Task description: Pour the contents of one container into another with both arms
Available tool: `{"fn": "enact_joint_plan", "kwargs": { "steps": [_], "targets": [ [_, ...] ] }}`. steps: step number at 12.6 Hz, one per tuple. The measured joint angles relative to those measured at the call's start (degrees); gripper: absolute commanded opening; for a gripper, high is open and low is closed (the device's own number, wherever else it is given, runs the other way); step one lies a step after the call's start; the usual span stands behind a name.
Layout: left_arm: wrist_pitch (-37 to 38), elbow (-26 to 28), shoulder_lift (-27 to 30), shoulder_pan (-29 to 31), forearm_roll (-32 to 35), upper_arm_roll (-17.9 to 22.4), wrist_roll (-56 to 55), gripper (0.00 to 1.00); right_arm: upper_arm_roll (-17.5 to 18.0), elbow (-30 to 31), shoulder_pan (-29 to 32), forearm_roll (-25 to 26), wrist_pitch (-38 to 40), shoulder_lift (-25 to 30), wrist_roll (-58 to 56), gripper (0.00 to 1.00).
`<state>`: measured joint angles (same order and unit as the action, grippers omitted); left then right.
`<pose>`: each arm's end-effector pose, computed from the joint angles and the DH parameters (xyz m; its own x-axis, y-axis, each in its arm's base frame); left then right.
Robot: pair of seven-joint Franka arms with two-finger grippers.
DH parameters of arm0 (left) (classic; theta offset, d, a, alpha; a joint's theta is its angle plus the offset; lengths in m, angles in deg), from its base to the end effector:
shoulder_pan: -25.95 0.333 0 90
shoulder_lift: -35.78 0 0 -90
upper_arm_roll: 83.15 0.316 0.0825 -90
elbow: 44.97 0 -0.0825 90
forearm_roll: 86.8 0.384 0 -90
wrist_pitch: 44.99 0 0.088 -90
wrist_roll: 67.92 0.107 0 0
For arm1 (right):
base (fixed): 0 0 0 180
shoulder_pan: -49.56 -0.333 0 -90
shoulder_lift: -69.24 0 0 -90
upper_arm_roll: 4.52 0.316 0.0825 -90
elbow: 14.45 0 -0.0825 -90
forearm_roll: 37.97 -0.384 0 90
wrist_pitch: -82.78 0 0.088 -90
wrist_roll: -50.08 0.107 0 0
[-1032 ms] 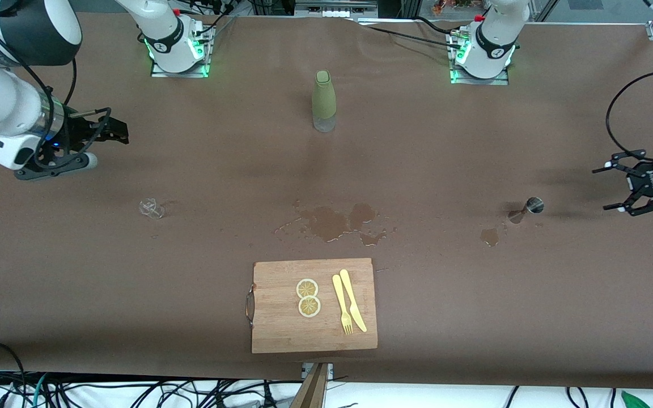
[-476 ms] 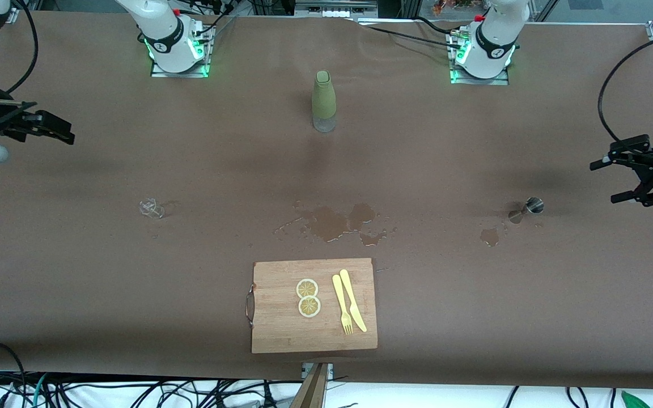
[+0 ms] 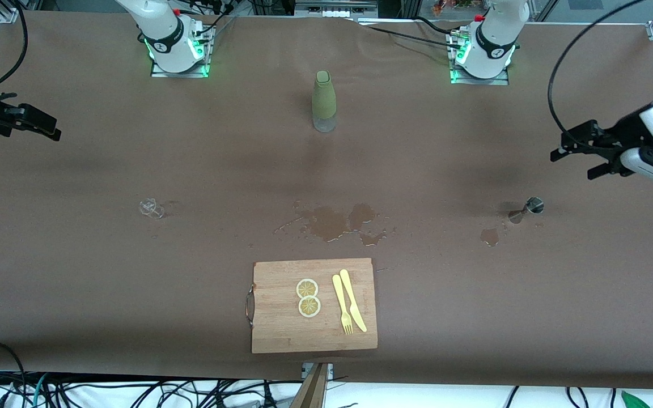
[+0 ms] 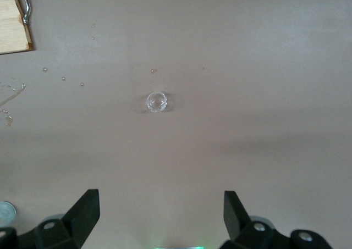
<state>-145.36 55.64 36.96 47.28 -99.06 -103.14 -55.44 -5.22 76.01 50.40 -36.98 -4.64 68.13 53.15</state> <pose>0.5590 -0.0075 0.5647 0.9870 -0.1511 0.0549 -0.1591 -0.9678 0.1953 0.5545 -0.0168 0.6062 0.9942 -0.0811 -0.0713 -0.0798 -0.9966 0.0214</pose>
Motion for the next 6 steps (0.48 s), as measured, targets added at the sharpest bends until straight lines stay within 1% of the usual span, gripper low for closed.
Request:
{"fn": "enact_joint_plan", "kwargs": {
  "steps": [1, 2, 4, 6],
  "targets": [
    [0.59, 0.05, 1.31, -1.88, 4.4, 1.43, -3.75, 1.0, -0.36, 0.0, 0.0, -0.03, 0.0, 0.2, 0.0, 1.0],
    [1.27, 0.07, 2.45, -2.94, 7.25, 3.42, -4.85, 1.0, -0.61, 0.0, 0.0, -0.2, 0.0, 0.24, 0.0, 1.0],
    [4.74, 0.13, 3.95, -3.05, 8.14, 5.82, -4.82, 1.0, -0.67, 0.03, -0.04, -1.39, -0.45, 0.23, 0.0, 1.0],
    [7.6, 0.18, 4.9, -3.61, 8.15, 6.16, -4.86, 1.0, -0.7, 0.06, -0.39, -1.76, -1.49, 0.19, 0.0, 1.0]
  ]
}}
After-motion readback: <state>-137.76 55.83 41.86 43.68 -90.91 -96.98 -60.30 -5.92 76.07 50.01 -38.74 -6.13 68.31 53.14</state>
